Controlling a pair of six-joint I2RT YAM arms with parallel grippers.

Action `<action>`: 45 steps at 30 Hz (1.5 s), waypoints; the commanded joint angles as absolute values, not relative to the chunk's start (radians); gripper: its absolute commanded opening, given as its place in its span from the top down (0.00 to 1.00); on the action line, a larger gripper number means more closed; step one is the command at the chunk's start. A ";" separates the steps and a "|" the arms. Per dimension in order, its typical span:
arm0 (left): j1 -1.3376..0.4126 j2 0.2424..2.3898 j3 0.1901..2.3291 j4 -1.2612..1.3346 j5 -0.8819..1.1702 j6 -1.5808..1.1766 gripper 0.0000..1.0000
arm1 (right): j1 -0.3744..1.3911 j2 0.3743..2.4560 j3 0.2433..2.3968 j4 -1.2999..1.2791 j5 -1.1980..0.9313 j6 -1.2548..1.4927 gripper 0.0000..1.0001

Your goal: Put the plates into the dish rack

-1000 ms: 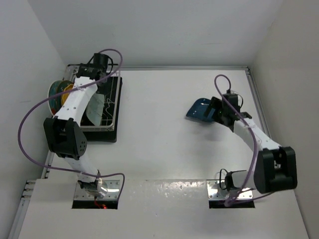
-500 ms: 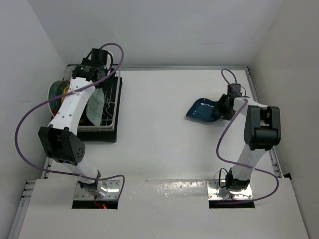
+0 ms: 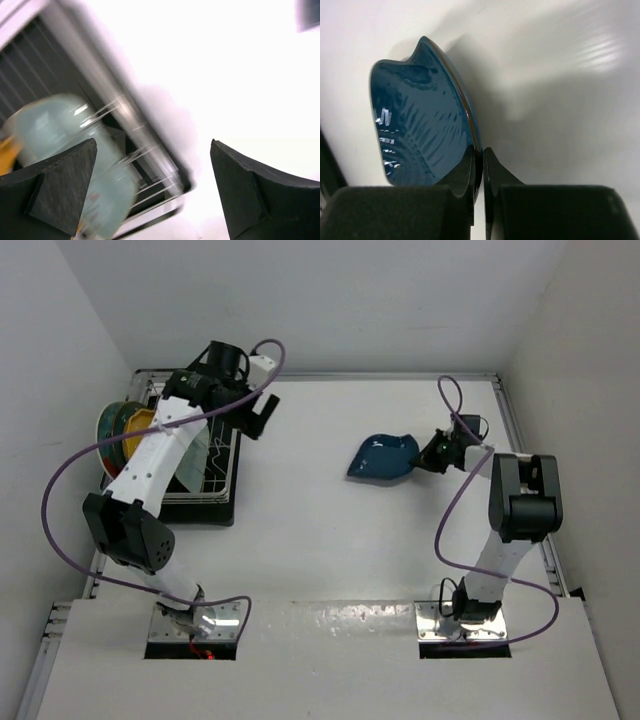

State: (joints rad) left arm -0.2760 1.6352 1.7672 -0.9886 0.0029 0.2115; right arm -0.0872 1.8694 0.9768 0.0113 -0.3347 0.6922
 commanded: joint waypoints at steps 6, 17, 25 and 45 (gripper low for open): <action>-0.419 1.773 1.776 -0.921 0.388 0.210 0.01 | 0.172 1.664 0.888 0.244 -0.503 0.773 1.00; -0.382 1.888 1.750 -0.870 0.276 0.129 0.01 | 0.367 1.644 0.828 0.571 -0.546 1.000 1.00; -0.311 1.769 1.645 -0.870 0.483 0.170 0.34 | 0.391 1.621 0.831 0.644 -0.555 1.022 1.00; -0.103 1.629 1.933 -0.922 0.388 0.041 1.00 | 0.463 1.663 0.936 0.589 -0.543 1.011 0.04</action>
State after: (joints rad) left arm -0.1596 1.7660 1.8019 -0.9657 0.4206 0.0925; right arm 0.4538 1.6897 0.8997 0.5461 -0.5331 1.0077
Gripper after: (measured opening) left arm 0.058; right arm 0.930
